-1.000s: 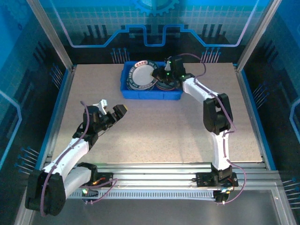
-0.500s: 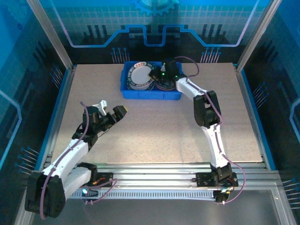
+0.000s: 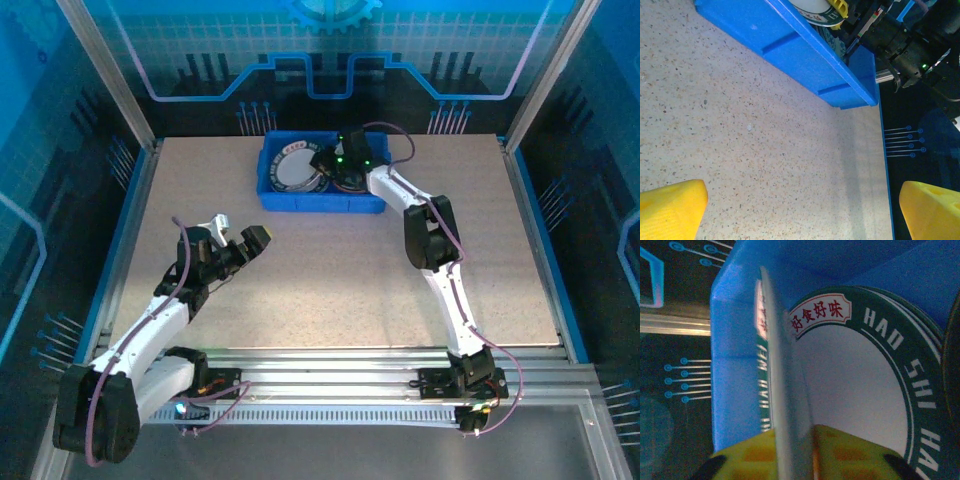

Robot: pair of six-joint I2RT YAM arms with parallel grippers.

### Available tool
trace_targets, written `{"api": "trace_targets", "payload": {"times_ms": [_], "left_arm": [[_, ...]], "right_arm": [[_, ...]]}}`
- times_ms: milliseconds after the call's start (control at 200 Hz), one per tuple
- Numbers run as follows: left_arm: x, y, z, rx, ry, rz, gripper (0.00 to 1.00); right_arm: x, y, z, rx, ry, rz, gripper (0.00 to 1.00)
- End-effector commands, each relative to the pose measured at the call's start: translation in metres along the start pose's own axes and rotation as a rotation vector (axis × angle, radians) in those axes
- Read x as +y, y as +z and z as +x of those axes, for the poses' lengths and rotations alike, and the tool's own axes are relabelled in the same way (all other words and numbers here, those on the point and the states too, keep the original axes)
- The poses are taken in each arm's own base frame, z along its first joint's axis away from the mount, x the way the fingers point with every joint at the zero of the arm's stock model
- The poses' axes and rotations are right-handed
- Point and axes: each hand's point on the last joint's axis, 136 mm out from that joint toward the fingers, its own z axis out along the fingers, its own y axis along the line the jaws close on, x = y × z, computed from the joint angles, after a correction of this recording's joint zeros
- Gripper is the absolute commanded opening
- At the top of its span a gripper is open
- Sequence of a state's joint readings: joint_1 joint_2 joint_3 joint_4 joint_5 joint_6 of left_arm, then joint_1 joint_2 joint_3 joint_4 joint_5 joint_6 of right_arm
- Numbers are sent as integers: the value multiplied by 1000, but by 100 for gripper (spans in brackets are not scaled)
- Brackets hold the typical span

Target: Place the plates into the plastic bin on the countertop

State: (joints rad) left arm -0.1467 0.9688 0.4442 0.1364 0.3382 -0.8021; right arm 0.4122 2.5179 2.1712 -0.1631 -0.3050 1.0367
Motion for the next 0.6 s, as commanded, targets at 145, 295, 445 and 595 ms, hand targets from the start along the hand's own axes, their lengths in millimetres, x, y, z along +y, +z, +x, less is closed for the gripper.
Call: {"api": "trace_targets", "payload": {"times_ms": [145,295,445,595], "left_arm": [[-3,2,-3,-5,33,3,99],[-4,2,-5,-10,32,6,99],[-5,4,-6,-9,31,9,99],[-4,7,-7,-9,23,13,99]], "right_arm": [[9,-5,-1,-7,-94,66,51],[3,-14,-2,-10,-137,144,56],[-3,-26,-8,-24,-202,241,57],[-4,-36,-11,-37,-257,296,57]]}}
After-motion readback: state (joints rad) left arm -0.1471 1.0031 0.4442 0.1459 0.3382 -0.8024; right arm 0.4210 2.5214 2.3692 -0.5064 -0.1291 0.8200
